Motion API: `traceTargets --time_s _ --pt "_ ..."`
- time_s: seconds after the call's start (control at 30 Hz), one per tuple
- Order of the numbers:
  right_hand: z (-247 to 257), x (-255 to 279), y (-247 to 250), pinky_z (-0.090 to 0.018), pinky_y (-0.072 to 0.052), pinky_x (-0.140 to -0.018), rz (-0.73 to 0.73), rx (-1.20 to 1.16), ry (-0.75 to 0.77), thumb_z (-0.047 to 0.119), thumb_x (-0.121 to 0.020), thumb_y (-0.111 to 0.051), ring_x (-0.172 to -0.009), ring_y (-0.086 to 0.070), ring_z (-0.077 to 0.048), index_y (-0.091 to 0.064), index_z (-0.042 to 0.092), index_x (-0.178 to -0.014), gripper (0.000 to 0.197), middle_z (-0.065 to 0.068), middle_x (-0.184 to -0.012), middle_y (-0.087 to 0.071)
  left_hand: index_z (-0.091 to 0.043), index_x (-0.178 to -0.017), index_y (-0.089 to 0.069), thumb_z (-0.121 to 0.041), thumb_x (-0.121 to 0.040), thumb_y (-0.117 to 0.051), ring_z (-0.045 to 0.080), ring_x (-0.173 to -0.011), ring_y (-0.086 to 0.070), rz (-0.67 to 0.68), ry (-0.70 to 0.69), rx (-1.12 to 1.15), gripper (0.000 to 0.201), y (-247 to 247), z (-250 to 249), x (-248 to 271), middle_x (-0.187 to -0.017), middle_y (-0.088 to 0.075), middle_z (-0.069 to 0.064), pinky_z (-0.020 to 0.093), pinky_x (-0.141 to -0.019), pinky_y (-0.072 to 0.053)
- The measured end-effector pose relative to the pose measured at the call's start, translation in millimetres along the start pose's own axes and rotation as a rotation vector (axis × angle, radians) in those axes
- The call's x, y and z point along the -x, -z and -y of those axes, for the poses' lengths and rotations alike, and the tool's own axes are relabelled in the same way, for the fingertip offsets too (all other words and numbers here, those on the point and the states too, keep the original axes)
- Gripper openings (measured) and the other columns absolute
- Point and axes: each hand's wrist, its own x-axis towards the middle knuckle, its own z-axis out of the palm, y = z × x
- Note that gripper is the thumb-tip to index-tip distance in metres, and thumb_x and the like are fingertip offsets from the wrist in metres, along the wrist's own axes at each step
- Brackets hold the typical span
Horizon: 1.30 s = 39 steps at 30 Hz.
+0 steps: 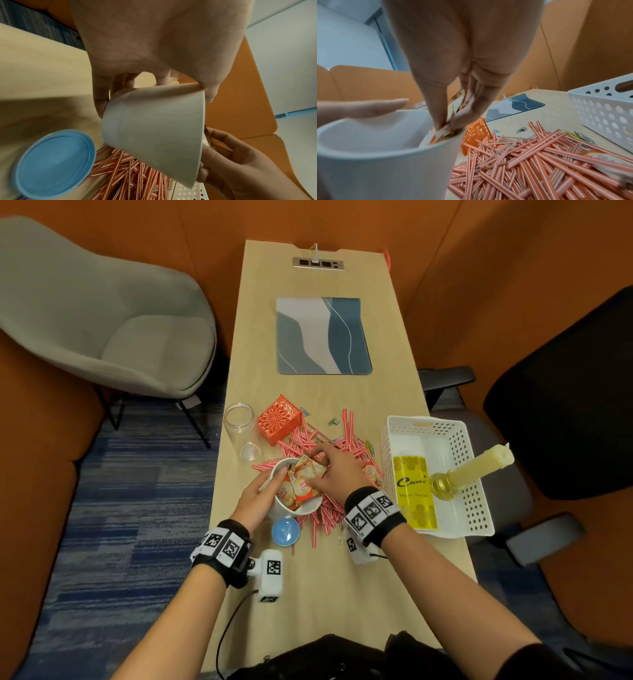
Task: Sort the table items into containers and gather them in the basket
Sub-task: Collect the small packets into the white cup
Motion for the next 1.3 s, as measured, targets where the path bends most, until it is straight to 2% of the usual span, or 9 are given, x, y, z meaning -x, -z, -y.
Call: traceTargets --time_s 0.2,0.37,0.47,0.57,0.7,0.8,0.87,0.97,1.3 --pt "-3.5 10.1 -22.0 -0.038 -0.054 -0.083 0.01 0.166 0.251 0.019 -0.091 -0.06 -0.088 -0.067 -0.023 -0.07 0.022 -0.118 0.029 -0.006 -0.099 -0.074 -0.032 -0.119 -0.069 -0.053 -0.091 -0.063 0.013 -0.104 -0.07 0.024 0.035 -0.003 0.035 -5.6 -3.3 -5.5 -0.111 -0.075 -0.004 0.03 -0.086 -0.056" --pt "-2.6 3.4 -33.8 -0.039 -0.054 -0.083 0.083 0.35 0.182 0.026 -0.093 -0.06 -0.096 -0.065 -0.028 -0.061 0.024 -0.132 0.039 -0.01 -0.109 -0.068 -0.038 -0.119 -0.068 -0.059 -0.088 -0.065 0.012 -0.106 -0.07 0.058 0.018 -0.063 0.038 -8.6 -2.5 -13.9 -0.112 -0.075 -0.006 0.037 -0.099 -0.054" --pt "-0.5 -3.0 -37.5 -0.041 -0.055 -0.076 0.087 0.501 0.171 0.035 -0.102 -0.045 -0.089 -0.065 -0.03 -0.066 0.019 -0.125 0.035 -0.011 -0.113 -0.057 -0.039 -0.116 -0.068 -0.058 -0.089 -0.064 0.013 -0.104 -0.07 0.039 0.036 -0.037 0.034 -11.3 -1.8 -17.2 -0.109 -0.076 -0.007 0.035 -0.094 -0.055" --pt "-1.4 -12.4 -35.9 -0.041 -0.056 -0.074 0.105 0.552 0.169 0.036 -0.099 -0.05 -0.087 -0.065 -0.028 -0.07 0.019 -0.117 0.032 -0.008 -0.109 -0.06 -0.039 -0.115 -0.069 -0.059 -0.089 -0.064 0.014 -0.103 -0.071 0.014 0.06 -0.02 0.033 -11.7 2.4 -21.8 -0.108 -0.076 -0.006 0.038 -0.093 -0.055" --pt "-11.2 -21.4 -10.1 -0.023 -0.053 -0.073 0.165 0.099 0.122 0.031 -0.09 -0.068 -0.077 -0.064 -0.006 -0.075 0.019 -0.109 0.023 0.002 -0.097 -0.072 -0.038 -0.115 -0.069 -0.06 -0.092 -0.059 0.01 -0.096 -0.071 -0.012 0.066 0.005 0.033 -10.0 2.6 -26.2 -0.103 -0.076 -0.007 0.033 -0.081 -0.057" --pt "-34.5 -27.2 10.5 -0.019 -0.049 -0.056 -0.077 -0.249 -0.13 0.024 -0.094 -0.064 -0.056 -0.058 -0.002 -0.075 0.014 -0.105 0.019 -0.002 -0.088 -0.074 -0.032 -0.116 -0.068 -0.056 -0.096 -0.054 0.007 -0.092 -0.069 -0.049 0.099 0.051 0.033 -6.0 -1.6 -31.0 -0.103 -0.074 -0.006 0.025 -0.071 -0.051" --pt "-57.7 -41.8 20.4 -0.024 -0.053 -0.061 -0.176 -0.082 -0.279 0.013 -0.096 -0.058 -0.064 -0.061 -0.013 -0.074 0.013 -0.109 0.021 -0.007 -0.092 -0.074 -0.029 -0.116 -0.068 -0.056 -0.097 -0.053 0.012 -0.098 -0.069 -0.052 0.121 0.052 0.036 -2.5 -1.4 -36.2 -0.106 -0.074 -0.003 0.027 -0.075 -0.051" --pt "-88.1 -60.8 20.8 -0.034 -0.053 -0.092 0.015 0.283 -0.432 -0.001 -0.094 -0.049 -0.104 -0.065 -0.028 -0.067 0.007 -0.12 0.033 -0.013 -0.117 -0.068 -0.028 -0.118 -0.069 -0.055 -0.096 -0.055 0.012 -0.1 -0.07 -0.034 0.135 0.049 0.037 -0.6 -0.1 -41.2 -0.107 -0.075 -0.003 0.025 -0.077 -0.052" --pt "-105.9 -78.6 12.9 -0.039 -0.052 -0.086 0.218 0.637 -0.368 -0.003 -0.095 -0.044 -0.106 -0.064 -0.036 -0.052 0.009 -0.132 0.04 -0.02 -0.117 -0.066 -0.033 -0.117 -0.067 -0.058 -0.093 -0.057 0.015 -0.101 -0.07 0.026 0.148 0.104 0.036 -3.5 -0.2 -48.4 -0.11 -0.075 -0.003 0.03 -0.071 -0.053"
